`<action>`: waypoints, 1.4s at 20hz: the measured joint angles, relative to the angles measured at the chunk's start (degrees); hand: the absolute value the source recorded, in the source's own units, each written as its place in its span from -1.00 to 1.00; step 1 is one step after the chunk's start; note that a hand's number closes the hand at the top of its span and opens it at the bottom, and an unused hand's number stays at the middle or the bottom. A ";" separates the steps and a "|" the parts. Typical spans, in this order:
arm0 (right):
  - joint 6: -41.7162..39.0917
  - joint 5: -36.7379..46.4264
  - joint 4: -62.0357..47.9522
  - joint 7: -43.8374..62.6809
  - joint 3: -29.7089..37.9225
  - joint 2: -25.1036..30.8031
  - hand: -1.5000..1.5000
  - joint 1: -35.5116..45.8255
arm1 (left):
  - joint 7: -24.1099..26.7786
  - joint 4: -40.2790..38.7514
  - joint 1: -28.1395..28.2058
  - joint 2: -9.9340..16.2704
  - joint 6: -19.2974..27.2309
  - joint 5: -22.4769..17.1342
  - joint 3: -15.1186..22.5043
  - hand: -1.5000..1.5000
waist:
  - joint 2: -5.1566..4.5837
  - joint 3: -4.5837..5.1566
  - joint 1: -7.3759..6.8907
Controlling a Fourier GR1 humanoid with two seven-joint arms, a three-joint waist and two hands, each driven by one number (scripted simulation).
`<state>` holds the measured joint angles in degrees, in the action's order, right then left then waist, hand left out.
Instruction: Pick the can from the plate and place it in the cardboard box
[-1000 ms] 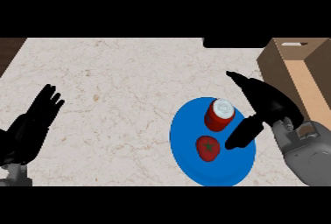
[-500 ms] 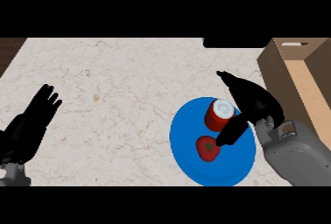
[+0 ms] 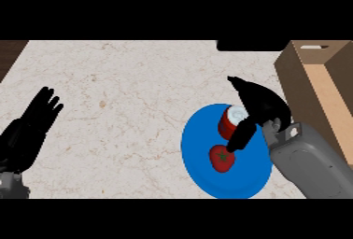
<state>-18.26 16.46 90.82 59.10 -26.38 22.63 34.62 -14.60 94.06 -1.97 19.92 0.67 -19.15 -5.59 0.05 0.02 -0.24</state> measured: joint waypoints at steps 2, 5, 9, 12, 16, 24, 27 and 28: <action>-0.52 0.66 -1.96 -0.15 0.29 -0.89 -1.00 0.71 | 0.20 0.85 1.05 -0.47 -0.13 0.43 0.20 0.00 | 0.01 0.01 -0.12; -1.08 1.98 -2.39 -0.06 0.38 -1.40 -1.00 0.14 | -0.06 1.56 1.59 -1.17 0.08 1.03 0.37 0.00 | 0.02 0.01 -0.02; -1.64 4.56 -3.88 -0.97 0.24 -2.59 -1.00 -1.41 | -0.38 1.72 1.45 -1.61 -0.30 1.37 0.01 0.00 | 0.00 0.00 0.02; -2.46 5.46 -4.87 -1.19 0.97 -3.71 -1.00 -1.62 | -0.62 1.72 1.80 -1.62 -1.20 0.98 -0.77 0.00 | 0.00 -0.01 0.00; -4.06 5.85 -6.76 -1.84 2.22 -4.78 -1.00 -0.67 | -1.09 1.34 0.76 -2.38 -1.05 1.93 -0.49 0.00 | -0.02 -0.01 0.03; -4.85 10.44 -9.64 -3.63 2.49 -7.88 -1.00 -3.75 | -0.42 0.19 0.27 -3.02 -2.13 2.81 -1.78 0.00 | -0.03 -0.01 0.09; -5.72 11.75 -10.27 -4.61 3.83 -8.30 -1.00 -4.14 | -0.07 1.12 1.53 -3.12 -2.97 2.92 -2.57 0.00 | -0.01 -0.01 0.02; -5.65 12.74 -10.86 -4.98 3.64 -8.74 -1.00 -4.69 | -0.20 1.24 1.55 -3.12 -3.14 2.99 -2.74 0.00 | -0.01 0.00 0.01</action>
<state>-23.92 29.20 79.96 54.12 -22.75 13.89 29.93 -14.81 95.30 -0.42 16.80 -2.47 -16.16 -8.33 0.04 0.02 -0.23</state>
